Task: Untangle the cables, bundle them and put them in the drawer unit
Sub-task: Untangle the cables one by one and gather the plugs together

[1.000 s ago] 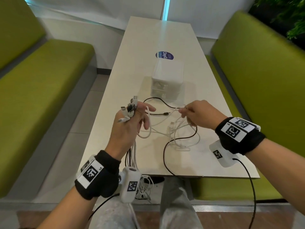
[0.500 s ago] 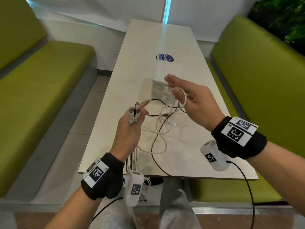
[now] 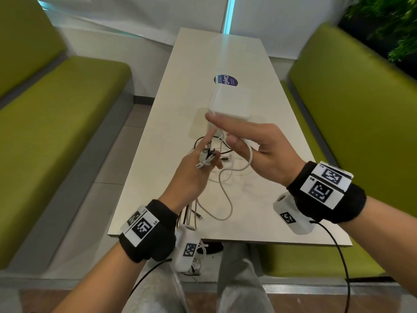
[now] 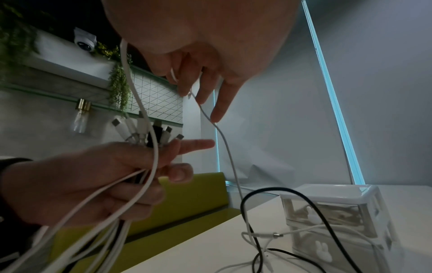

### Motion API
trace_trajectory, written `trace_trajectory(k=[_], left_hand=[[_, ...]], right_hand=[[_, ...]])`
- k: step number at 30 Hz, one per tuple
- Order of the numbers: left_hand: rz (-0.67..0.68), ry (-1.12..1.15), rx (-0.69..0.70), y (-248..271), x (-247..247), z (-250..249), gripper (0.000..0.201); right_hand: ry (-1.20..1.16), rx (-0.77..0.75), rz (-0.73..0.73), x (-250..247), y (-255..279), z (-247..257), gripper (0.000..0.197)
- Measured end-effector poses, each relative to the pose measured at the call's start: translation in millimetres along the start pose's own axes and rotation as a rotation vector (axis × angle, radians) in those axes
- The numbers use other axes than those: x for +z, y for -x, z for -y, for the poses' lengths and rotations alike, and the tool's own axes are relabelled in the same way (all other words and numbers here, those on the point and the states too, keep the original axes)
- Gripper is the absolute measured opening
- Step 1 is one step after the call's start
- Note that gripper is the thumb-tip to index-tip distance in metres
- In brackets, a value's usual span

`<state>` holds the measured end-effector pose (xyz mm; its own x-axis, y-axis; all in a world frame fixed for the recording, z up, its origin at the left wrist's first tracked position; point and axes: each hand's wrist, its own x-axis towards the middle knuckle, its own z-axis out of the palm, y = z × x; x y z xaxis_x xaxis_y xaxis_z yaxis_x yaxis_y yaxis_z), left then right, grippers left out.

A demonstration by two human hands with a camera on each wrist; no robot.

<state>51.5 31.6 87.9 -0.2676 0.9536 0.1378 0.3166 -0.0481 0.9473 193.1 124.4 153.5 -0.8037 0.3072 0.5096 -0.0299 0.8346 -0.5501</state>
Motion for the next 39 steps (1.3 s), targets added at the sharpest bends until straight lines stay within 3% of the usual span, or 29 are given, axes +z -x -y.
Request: trace_trajectory(k=[4, 7, 10, 12, 16, 19, 23, 28, 33, 39], left_hand=[[-0.044, -0.029, 0.009, -9.8, 4.8, -4.7, 0.019], [-0.111, 0.029, 0.064, -10.8, 0.3, -3.7, 0.015], [-0.154, 0.107, 0.083, -5.0, -6.3, -8.9, 0.031], [-0.144, 0.137, 0.116, -1.0, -8.7, -10.5, 0.037], [-0.138, 0.255, 0.141, 2.5, -13.0, -14.4, 0.032], [-0.133, 0.344, 0.145, 4.4, -17.4, -15.6, 0.029], [-0.149, 0.443, 0.138, 5.0, -28.0, -19.0, 0.028], [-0.227, 0.474, 0.137, 5.8, -36.1, -17.9, 0.026], [-0.294, 0.497, 0.14, 7.2, -38.7, -16.8, 0.024], [-0.33, 0.462, 0.128, 6.0, -38.4, -15.6, 0.025]], right_hand=[[-0.044, 0.003, 0.015, 0.9, 1.9, 4.6, 0.037], [0.005, 0.052, -0.031, 1.8, 4.3, -1.0, 0.041], [0.116, 0.279, -0.043, 4.7, 7.2, -13.3, 0.061], [0.11, 0.481, 0.054, 11.0, 10.3, -22.6, 0.071], [0.156, 0.566, 0.243, 31.4, 16.9, -41.0, 0.033], [0.25, 0.611, 0.305, 47.3, 17.8, -50.8, 0.024], [0.569, 0.626, 0.296, 59.6, 12.8, -65.0, 0.035], [0.866, 0.702, 0.403, 49.0, 7.3, -78.6, 0.038], [0.884, 0.905, 0.476, 35.8, 20.3, -94.4, 0.027], [0.781, 1.052, 0.429, 28.9, 25.6, -97.2, 0.025]])
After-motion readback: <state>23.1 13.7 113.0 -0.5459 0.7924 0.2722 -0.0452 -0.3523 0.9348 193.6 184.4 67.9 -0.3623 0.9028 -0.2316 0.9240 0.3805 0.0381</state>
